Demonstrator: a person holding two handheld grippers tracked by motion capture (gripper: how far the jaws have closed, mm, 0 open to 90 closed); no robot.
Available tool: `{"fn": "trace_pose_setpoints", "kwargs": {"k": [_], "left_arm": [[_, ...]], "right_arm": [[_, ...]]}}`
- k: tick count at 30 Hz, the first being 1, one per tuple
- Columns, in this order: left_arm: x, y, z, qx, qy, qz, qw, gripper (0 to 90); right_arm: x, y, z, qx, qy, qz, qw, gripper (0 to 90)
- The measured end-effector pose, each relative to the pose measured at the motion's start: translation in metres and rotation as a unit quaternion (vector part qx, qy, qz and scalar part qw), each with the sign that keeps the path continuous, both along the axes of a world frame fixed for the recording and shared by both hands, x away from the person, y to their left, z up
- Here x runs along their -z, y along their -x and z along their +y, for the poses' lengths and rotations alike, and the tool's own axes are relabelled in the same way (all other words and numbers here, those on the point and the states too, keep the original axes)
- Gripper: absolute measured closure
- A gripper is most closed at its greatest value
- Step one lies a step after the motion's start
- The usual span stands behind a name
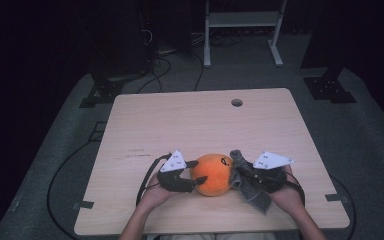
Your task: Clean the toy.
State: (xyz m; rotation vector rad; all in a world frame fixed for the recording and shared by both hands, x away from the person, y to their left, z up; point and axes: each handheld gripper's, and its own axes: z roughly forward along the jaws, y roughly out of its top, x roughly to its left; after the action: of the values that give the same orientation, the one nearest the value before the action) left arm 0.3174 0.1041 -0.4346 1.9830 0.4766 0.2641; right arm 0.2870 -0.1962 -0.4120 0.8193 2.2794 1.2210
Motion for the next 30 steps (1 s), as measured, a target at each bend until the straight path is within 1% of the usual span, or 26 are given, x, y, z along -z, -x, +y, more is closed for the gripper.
{"fn": "trace_pose_setpoints", "kwargs": {"k": [1,2,3,4,5,6,7,8,11,13,14,16,17,18,19,20,21,22,23,24,25,26,27,28,30], "left_arm": [[0.000,0.000,-0.002,-0.005,0.004,0.000,1.0000,40.2],[0.000,-0.001,-0.005,-0.010,0.006,0.000,0.9999,40.4],[0.000,-0.001,-0.006,-0.011,0.005,0.000,0.9999,40.3],[-0.001,0.000,-0.006,-0.012,0.001,0.001,0.9999,40.1],[-0.001,0.001,-0.006,-0.010,-0.002,-0.001,0.9999,39.9],[0.000,0.001,-0.006,-0.009,-0.006,-0.001,0.9999,40.0],[0.001,0.002,-0.005,-0.010,-0.006,-0.005,0.9999,40.1],[0.002,0.001,-0.005,-0.011,-0.004,-0.004,0.9999,40.2],[0.003,-0.001,-0.003,-0.013,-0.003,0.003,0.9999,40.3],[0.004,-0.003,-0.004,-0.018,0.000,0.006,0.9998,40.5],[0.004,-0.004,-0.005,-0.020,-0.002,0.005,0.9998,40.6],[0.004,-0.004,-0.008,-0.024,-0.004,0.001,0.9997,40.8],[0.003,-0.005,-0.008,-0.025,-0.003,0.002,0.9997,40.7],[0.003,-0.005,-0.008,-0.026,-0.003,0.003,0.9997,40.5],[0.001,-0.004,-0.007,-0.024,-0.004,0.008,0.9997,39.2],[-0.001,-0.004,-0.006,-0.024,-0.006,0.010,0.9997,33.8],[-0.005,-0.002,-0.004,-0.030,-0.004,0.011,0.9995,27.6],[-0.008,-0.002,-0.003,-0.034,-0.007,0.013,0.9993,19.1],[-0.010,-0.001,-0.001,-0.030,-0.007,0.023,0.9993,15.0],[-0.011,-0.001,0.000,-0.024,-0.006,0.032,0.9992,14.7],[-0.010,-0.001,0.000,-0.017,-0.008,0.035,0.9992,16.9],[-0.008,-0.001,0.000,-0.006,-0.006,0.037,0.9993,22.8],[-0.007,-0.001,0.000,-0.003,-0.003,0.037,0.9993,27.2],[-0.006,-0.002,-0.001,-0.003,-0.002,0.036,0.9994,30.4],[-0.005,-0.003,-0.002,-0.012,0.003,0.035,0.9993,34.9]], "right_arm": [[-0.006,0.006,0.005,-0.019,-0.014,-0.007,0.9997,72.9],[-0.010,0.011,0.011,-0.039,-0.020,-0.010,0.9990,72.9],[-0.011,0.015,0.020,-0.055,-0.008,-0.015,0.9983,72.9],[-0.009,0.016,0.025,-0.058,0.005,-0.018,0.9981,72.9],[-0.004,0.015,0.031,-0.057,0.021,-0.019,0.9980,72.9],[0.000,0.013,0.033,-0.056,0.027,-0.017,0.9979,72.8],[0.004,0.011,0.033,-0.053,0.029,-0.014,0.9981,72.8],[0.007,0.008,0.030,-0.046,0.032,-0.015,0.9983,72.8],[0.009,0.000,0.018,-0.016,0.042,-0.014,0.9989,72.9],[0.011,-0.004,0.007,0.013,0.047,-0.008,0.9988,73.1],[0.010,-0.003,0.004,0.016,0.044,-0.011,0.9988,73.2],[0.005,0.001,0.007,0.007,0.032,-0.019,0.9993,73.1],[0.002,0.004,0.013,-0.011,0.026,-0.024,0.9993,73.2],[0.001,0.006,0.017,-0.021,0.028,-0.027,0.9990,73.1],[0.002,0.008,0.022,-0.026,0.040,-0.029,0.9984,73.1],[0.005,0.008,0.027,-0.025,0.059,-0.033,0.9974,73.0],[0.008,0.008,0.029,-0.022,0.067,-0.034,0.9970,73.0],[0.012,0.005,0.027,-0.019,0.066,-0.030,0.9972,73.0],[0.012,0.003,0.025,-0.015,0.059,-0.024,0.9979,73.0],[0.013,0.002,0.022,-0.011,0.053,-0.020,0.9983,73.0],[0.013,0.001,0.019,-0.007,0.054,-0.020,0.9983,72.9],[0.014,0.000,0.016,-0.004,0.055,-0.019,0.9983,72.9],[0.015,-0.002,0.015,-0.002,0.054,-0.015,0.9984,72.9],[0.015,-0.003,0.013,0.000,0.055,-0.013,0.9984,72.9],[0.016,-0.004,0.011,0.006,0.059,-0.013,0.9982,72.9]]}}
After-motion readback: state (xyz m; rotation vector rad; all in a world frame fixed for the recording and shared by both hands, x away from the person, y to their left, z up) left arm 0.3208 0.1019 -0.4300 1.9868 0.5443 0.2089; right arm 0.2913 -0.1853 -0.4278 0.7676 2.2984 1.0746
